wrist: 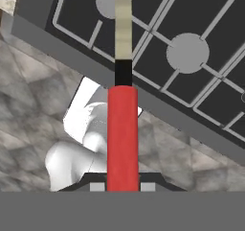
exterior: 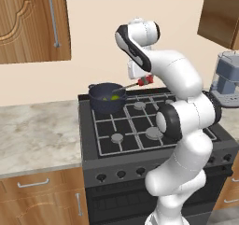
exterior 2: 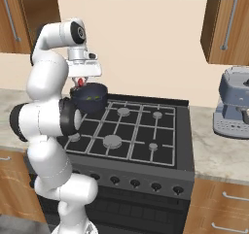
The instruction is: Put the lime and cucumber in the pot. Retrieve the spatula and lightly stir the vegetables in the pot.
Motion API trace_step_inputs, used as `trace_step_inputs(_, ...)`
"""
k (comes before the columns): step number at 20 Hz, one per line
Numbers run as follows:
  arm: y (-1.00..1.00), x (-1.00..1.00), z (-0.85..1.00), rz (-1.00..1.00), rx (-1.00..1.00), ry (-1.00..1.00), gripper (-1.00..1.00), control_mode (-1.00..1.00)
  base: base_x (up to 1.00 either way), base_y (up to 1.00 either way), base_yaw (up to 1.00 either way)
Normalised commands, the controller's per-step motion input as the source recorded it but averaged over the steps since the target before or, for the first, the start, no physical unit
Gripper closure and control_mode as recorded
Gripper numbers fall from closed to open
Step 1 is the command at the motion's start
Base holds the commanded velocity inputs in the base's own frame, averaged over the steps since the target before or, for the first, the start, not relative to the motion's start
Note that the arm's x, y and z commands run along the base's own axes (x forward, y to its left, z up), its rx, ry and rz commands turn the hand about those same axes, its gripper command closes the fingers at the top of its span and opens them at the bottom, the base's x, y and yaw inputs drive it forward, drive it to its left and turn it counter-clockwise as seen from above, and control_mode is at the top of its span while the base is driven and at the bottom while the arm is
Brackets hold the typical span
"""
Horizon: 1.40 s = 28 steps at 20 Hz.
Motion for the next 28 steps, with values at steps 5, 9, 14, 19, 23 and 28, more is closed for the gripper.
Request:
trace_step_inputs(5,0.05,0.62,-0.34,0.0,-0.03,0.0,1.0,-1.0,0.0,0.0,0.0)
trace_step_inputs(9,0.0,0.63,-0.02,0.0,-0.01,0.0,1.0,-1.0,0.0,0.0,0.0)
trace_step_inputs(14,0.05,0.43,-0.21,0.02,-0.1,0.07,1.0,-1.0,0.0,0.0,0.0)
trace_step_inputs(19,-0.11,0.4,-0.04,0.31,-0.02,-0.05,1.0,-1.0,0.0,0.0,0.0)
trace_step_inputs(23,-0.15,0.78,0.0,0.43,0.0,-0.09,1.0,-1.0,0.0,0.0,0.0)
trace_step_inputs(28,-0.47,0.33,0.0,0.36,0.0,-0.22,1.0,-1.0,0.0,0.0,0.0)
